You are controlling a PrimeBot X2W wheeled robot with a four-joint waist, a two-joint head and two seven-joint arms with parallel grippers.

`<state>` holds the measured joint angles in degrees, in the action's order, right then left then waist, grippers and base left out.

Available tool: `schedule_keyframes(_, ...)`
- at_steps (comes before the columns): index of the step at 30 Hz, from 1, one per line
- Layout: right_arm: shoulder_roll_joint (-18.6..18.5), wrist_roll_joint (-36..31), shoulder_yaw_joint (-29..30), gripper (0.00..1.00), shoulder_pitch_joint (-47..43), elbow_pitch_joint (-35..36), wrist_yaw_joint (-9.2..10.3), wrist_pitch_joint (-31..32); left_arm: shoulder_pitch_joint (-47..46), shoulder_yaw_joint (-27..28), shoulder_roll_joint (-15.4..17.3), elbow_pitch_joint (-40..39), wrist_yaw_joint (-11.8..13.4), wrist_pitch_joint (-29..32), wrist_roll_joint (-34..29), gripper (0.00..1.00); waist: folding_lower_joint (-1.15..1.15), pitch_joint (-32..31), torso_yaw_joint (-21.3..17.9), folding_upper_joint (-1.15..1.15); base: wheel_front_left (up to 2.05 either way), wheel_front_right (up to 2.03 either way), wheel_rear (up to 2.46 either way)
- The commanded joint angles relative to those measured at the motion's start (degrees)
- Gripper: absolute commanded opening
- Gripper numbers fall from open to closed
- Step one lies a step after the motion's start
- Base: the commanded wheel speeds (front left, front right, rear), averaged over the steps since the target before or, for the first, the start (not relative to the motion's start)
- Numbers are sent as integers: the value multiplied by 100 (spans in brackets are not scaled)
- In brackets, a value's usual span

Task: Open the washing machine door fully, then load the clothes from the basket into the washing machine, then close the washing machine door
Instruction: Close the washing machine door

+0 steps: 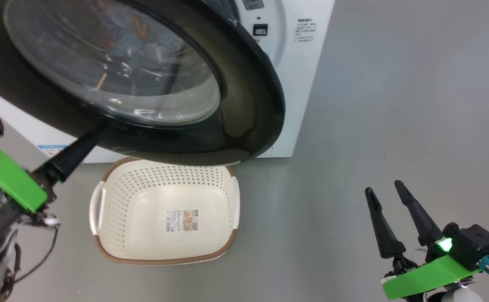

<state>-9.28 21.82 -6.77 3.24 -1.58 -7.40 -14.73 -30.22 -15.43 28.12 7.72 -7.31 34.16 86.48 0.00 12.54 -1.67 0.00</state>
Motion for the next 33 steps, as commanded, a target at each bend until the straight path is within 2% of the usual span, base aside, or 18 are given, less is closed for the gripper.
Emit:
schedule_keyframes(1,-79,70,-107,100,-44,149,-9,-27,0,253,261,-176,-18,-119,19,100,0,-90,109,0,0,0,0)
schedule_keyframes(9,-232,131,-41,100,-208,136,-9,-27,745,449,138,-311,-18,-726,258,100,0,-272,321,0,0,0,0)
schedule_keyframes(21,-356,207,-9,100,-345,128,-9,-27,1686,379,369,-362,-18,-1976,-268,100,0,-486,438,0,0,0,0)
schedule_keyframes(33,-423,278,55,100,-498,113,-9,-27,2320,-421,646,-140,-18,-3821,-976,100,0,-642,418,0,0,0,0)
